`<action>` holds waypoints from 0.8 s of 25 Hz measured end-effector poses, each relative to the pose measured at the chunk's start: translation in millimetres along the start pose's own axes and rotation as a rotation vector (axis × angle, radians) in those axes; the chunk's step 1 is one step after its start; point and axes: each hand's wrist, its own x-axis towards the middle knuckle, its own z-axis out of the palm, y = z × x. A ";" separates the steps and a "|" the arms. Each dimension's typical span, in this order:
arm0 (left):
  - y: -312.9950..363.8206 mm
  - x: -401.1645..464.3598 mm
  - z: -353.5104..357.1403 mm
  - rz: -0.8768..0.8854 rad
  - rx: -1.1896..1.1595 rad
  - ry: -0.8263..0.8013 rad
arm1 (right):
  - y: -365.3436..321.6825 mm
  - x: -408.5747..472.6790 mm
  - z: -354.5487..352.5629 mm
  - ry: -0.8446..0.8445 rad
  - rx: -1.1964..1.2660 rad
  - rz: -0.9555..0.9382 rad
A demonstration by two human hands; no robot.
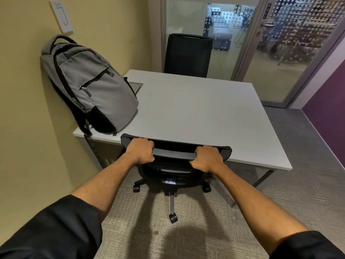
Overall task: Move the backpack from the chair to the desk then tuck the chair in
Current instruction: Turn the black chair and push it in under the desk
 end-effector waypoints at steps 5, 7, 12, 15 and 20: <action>-15.9 14.4 -1.3 -0.010 0.007 0.003 | -8.2 13.3 -0.5 -0.004 0.035 0.001; -21.5 17.5 -2.3 -0.004 0.013 0.004 | -11.5 17.5 -0.4 -0.004 0.049 -0.005; -24.9 20.0 -0.7 0.019 0.019 0.021 | -10.1 22.9 1.8 0.013 0.016 -0.015; -23.5 18.6 -1.7 -0.007 0.012 0.020 | -11.3 22.1 0.6 0.011 0.006 -0.009; -13.2 15.5 1.6 -0.093 0.070 0.034 | -16.5 15.6 -1.8 0.050 -0.024 0.024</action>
